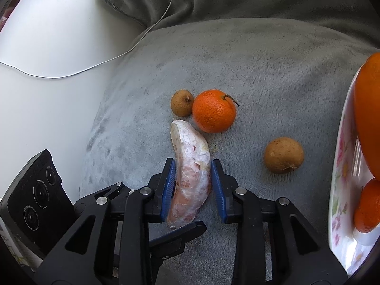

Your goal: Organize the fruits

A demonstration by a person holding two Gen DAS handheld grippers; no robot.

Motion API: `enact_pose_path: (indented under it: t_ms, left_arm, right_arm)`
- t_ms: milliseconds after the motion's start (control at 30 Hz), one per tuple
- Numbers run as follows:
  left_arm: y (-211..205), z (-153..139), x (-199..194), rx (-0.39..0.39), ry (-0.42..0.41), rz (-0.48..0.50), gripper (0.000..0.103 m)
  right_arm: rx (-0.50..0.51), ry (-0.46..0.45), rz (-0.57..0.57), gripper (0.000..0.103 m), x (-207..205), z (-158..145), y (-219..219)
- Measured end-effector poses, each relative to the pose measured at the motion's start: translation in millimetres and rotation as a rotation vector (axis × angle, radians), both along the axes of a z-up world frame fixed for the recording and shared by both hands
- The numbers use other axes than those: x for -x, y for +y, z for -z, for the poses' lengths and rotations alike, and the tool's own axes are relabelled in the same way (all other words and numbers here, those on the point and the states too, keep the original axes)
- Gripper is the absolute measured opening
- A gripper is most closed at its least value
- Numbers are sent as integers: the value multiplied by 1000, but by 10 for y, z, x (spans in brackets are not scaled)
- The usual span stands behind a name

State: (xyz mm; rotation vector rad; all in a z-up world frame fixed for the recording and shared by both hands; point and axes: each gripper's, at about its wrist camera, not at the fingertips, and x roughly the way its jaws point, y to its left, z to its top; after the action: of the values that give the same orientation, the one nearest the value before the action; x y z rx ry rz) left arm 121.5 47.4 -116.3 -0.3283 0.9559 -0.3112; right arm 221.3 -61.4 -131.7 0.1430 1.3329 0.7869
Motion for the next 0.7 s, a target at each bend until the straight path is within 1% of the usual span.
enact_pose_path:
  t_ms: [167,300,600,700]
  left_arm:
    - [-21,-25,76,-25,-11,-5,40]
    - [17,-37,112,-19,-18,-9,38]
    - [-21,-131,146,-32,-54,-9,35]
    - [-26,-188,222,-38,-70,-5,34]
  right_arm:
    - [2,-9,2,27,7,4,-13]
    - [-7,-12,4,27,13,-11,-22]
    - [-36,-38,10,27,40,-124,-160]
    - [-48,-48,15,27,50,-183,-209]
